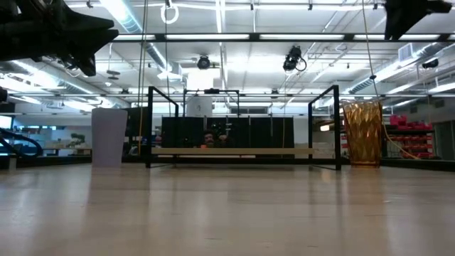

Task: Stack small to large cups/mugs on shelf
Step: Put the brown glass on the shelf

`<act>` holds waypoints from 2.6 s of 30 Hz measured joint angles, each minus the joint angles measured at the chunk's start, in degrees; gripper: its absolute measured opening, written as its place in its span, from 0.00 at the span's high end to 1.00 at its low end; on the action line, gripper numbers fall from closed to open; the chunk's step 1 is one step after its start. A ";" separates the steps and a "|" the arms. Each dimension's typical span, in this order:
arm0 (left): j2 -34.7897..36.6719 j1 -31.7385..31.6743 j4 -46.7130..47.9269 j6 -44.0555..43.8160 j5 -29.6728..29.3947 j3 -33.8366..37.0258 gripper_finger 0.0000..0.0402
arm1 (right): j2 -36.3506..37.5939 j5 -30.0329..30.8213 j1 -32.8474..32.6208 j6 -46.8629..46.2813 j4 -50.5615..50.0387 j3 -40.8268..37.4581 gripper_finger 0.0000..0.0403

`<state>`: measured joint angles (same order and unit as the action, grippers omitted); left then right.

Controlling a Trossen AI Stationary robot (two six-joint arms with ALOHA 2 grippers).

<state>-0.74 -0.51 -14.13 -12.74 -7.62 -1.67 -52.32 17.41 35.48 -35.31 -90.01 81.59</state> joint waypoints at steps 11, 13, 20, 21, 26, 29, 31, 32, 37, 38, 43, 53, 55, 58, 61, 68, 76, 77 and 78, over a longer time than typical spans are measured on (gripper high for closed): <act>-0.01 0.00 0.59 0.49 0.00 0.00 0.76 | -14.38 1.11 7.37 2.61 0.06 -0.82 0.73; -0.01 0.00 0.69 0.47 0.00 0.00 0.77 | -16.52 1.15 9.35 3.38 0.05 -0.80 0.73; -0.01 0.00 2.46 0.43 0.00 0.00 0.76 | -20.04 -0.17 12.56 7.15 5.80 -3.84 0.73; -0.01 -0.02 2.67 0.22 0.00 0.00 0.77 | -20.01 -0.78 12.88 7.98 7.65 -5.01 0.73; -0.01 0.00 2.98 -0.17 0.00 0.00 0.78 | -19.97 -2.28 14.78 11.66 10.62 -8.76 0.72; -0.01 0.00 3.00 -0.25 0.00 0.00 0.77 | -19.44 -1.92 14.59 11.54 10.90 -8.88 0.73; -0.01 -0.02 3.05 -0.95 -0.02 0.00 0.77 | -19.41 -2.12 14.51 10.88 11.05 -8.88 0.73; 0.01 0.00 3.20 -1.59 -0.02 0.00 0.77 | -19.47 -2.12 14.53 10.62 11.14 -8.88 0.73; -0.01 -0.01 4.04 -1.70 -0.02 0.00 0.78 | -19.22 -2.05 14.63 10.33 13.09 -12.72 0.73; -0.01 -0.02 4.36 -1.70 -0.01 0.00 0.78 | -19.23 -1.73 14.62 10.96 13.08 -13.42 0.73; 0.01 -0.02 4.72 -1.65 -0.02 0.00 0.79 | -17.79 -0.35 14.55 10.69 14.87 -14.57 0.73; 0.00 -0.02 4.85 -1.65 0.00 0.00 0.78 | -17.32 1.10 16.29 10.35 19.55 -20.62 0.73; 0.01 0.00 4.87 -1.65 0.00 0.00 0.79 | -17.42 -0.43 16.89 9.98 19.81 -21.41 0.73; -0.01 0.00 4.87 -1.62 -0.02 0.00 0.79 | -17.45 -3.19 17.28 10.16 20.91 -22.21 0.73; -0.01 0.00 4.87 -1.63 -0.02 0.00 0.79 | -17.59 -3.39 17.43 11.37 21.53 -22.79 0.73; 0.01 0.00 4.87 -1.59 -0.02 0.00 0.78 | -17.34 -6.09 17.25 11.50 22.03 -22.41 0.73; 0.01 0.00 4.79 -1.57 -0.02 0.00 0.79 | -17.10 -13.35 14.27 12.98 28.55 -22.41 0.73; 0.01 -0.02 4.79 -1.57 -0.02 0.00 0.79 | -17.24 -13.35 13.86 12.96 29.05 -22.41 0.73; 0.01 0.00 4.79 -1.55 -0.02 0.00 0.79 | -17.41 -13.37 13.58 12.96 29.22 -22.41 0.73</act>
<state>-0.73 -0.52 -9.34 -14.29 -7.64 -1.67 -69.73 4.04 49.07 -22.35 -60.79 59.18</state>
